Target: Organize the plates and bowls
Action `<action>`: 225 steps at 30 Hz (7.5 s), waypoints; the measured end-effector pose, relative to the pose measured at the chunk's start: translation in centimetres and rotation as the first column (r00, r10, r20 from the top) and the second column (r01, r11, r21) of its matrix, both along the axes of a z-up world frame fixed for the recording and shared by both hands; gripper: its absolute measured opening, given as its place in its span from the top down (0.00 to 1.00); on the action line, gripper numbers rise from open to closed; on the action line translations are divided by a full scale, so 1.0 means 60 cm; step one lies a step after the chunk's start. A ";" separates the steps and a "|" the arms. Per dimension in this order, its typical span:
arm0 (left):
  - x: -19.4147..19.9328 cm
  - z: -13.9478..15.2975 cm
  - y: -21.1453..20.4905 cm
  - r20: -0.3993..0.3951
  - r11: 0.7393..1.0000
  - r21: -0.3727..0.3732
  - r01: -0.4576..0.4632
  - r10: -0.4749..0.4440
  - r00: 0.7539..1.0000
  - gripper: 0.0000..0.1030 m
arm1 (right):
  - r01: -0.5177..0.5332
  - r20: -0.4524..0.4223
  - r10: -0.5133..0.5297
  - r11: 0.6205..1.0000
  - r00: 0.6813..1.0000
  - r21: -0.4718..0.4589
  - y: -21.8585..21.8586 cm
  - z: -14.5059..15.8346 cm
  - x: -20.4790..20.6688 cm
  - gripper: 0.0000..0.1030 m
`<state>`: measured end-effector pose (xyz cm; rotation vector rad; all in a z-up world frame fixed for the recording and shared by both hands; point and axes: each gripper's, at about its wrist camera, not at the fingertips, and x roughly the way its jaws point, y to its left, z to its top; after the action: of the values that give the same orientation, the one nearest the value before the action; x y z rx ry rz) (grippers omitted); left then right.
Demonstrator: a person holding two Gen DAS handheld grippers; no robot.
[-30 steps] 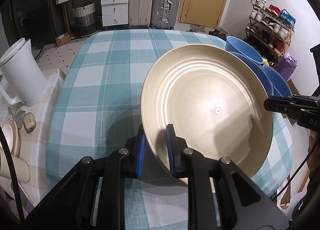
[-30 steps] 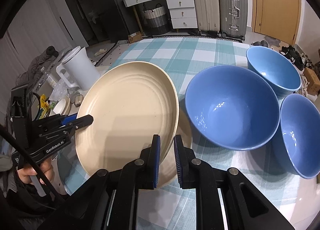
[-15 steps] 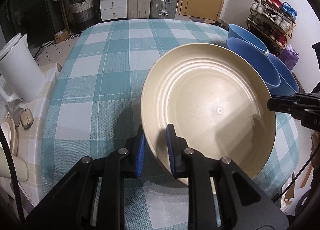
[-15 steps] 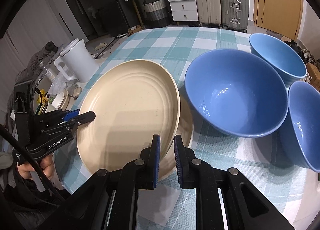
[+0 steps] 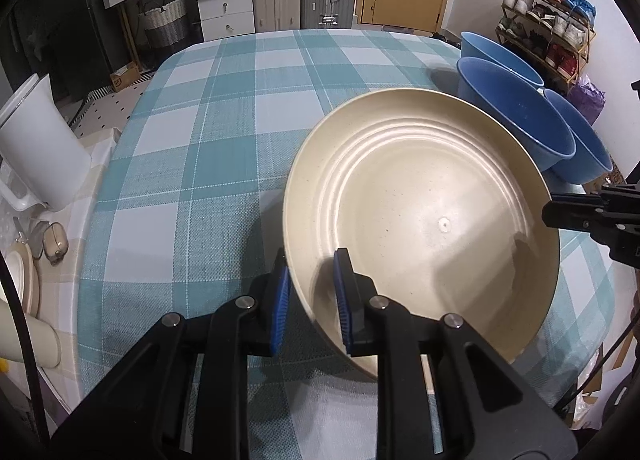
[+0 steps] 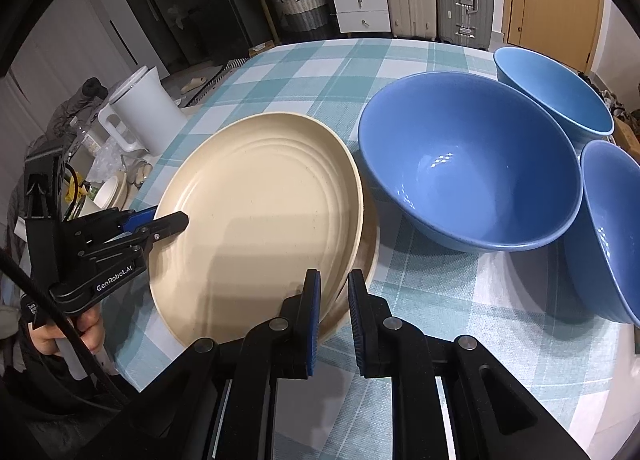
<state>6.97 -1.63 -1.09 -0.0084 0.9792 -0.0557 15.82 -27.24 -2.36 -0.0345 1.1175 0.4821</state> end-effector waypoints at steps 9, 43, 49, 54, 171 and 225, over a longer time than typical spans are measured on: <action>0.007 -0.013 -0.008 -0.005 1.000 0.022 0.006 -0.006 1.000 0.82 | 0.001 0.004 -0.001 0.999 1.000 -0.032 0.006 -0.007 0.001 0.85; 0.017 -0.034 -0.036 -0.019 0.989 0.145 0.041 -0.039 0.999 0.78 | 0.009 -0.001 -0.009 0.997 1.000 -0.073 0.011 -0.031 0.003 0.85; 0.018 -0.032 -0.027 -0.035 0.994 0.097 0.039 -0.036 0.999 0.73 | 0.012 -0.011 -0.013 0.998 1.000 -0.063 0.009 -0.033 0.002 0.85; 0.015 -0.026 -0.019 -0.038 0.998 0.044 0.039 -0.037 0.999 0.59 | -0.002 -0.011 0.002 0.999 1.000 -0.042 0.008 -0.025 -0.003 0.73; 0.481 0.172 -0.379 0.077 0.969 -0.113 0.221 -0.214 0.974 0.01 | 0.391 0.185 -0.414 0.908 0.891 0.148 -0.431 0.189 0.230 0.01; 0.642 -0.021 -0.447 -0.101 0.954 -0.189 0.232 -0.254 0.962 0.89 | 0.432 0.013 -0.433 0.900 0.901 0.057 -0.433 0.023 0.379 0.87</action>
<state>45.48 -28.43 -2.36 -0.0534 1.0941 -0.3731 38.58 -53.24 -0.99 0.2508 1.0481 0.1103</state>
